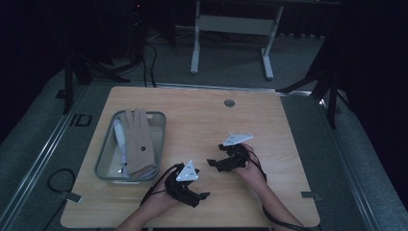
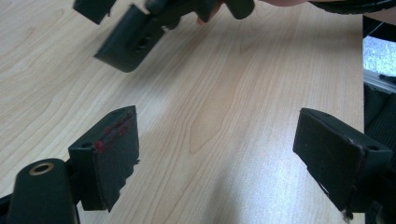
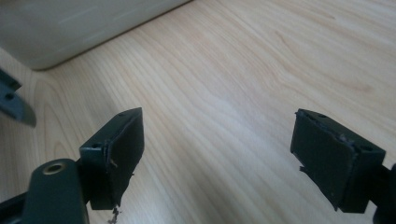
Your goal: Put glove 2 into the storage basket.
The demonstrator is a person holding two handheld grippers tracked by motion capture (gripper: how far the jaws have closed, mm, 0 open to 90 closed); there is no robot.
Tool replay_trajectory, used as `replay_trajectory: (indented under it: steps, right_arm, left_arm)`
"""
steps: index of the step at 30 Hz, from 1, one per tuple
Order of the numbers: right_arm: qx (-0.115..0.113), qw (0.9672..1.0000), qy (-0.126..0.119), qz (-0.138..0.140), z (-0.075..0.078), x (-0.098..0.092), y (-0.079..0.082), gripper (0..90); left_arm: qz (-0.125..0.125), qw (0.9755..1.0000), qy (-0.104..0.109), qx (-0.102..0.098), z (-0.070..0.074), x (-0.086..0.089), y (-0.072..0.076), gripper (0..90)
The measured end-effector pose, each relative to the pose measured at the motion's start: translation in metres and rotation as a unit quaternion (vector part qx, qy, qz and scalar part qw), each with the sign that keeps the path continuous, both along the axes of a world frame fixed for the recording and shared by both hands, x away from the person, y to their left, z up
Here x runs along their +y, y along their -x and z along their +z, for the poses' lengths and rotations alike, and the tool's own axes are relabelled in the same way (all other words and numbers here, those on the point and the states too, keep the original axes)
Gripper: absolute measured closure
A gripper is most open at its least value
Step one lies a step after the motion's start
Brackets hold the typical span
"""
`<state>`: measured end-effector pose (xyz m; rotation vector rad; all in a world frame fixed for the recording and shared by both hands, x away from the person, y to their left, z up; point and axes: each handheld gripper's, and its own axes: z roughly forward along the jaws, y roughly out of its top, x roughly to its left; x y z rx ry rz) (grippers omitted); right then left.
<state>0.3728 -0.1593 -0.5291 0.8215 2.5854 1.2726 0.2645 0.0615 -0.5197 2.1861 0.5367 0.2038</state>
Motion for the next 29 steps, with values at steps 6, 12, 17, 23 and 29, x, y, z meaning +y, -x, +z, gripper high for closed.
replay_trajectory:
  steps: [6,12,17,23,29]
  right_arm:
    - [-0.007,1.0,-0.001,-0.002,-0.011,-0.01,0.005,16.7]
    - [-0.008,0.9999,-0.002,-0.007,-0.019,-0.022,0.008,16.5]
    - [-0.009,0.9999,-0.005,-0.007,-0.024,-0.027,0.011,16.5]
    - [-0.015,0.9999,-0.005,-0.003,-0.024,-0.027,0.013,16.5]
    - [-0.016,0.9999,-0.003,-0.004,-0.024,-0.027,0.012,16.5]
  left_arm:
    - [-0.005,1.0,0.002,0.0,-0.006,-0.001,-0.002,14.7]
    - [-0.022,0.9997,-0.004,0.01,-0.014,-0.005,-0.003,14.8]
    - [-0.024,0.9995,0.0,0.02,-0.019,-0.006,-0.003,14.7]
    - [-0.028,0.9993,-0.003,0.024,-0.022,-0.006,-0.004,14.7]
    - [-0.026,0.9994,-0.002,0.024,-0.022,-0.005,-0.005,14.7]
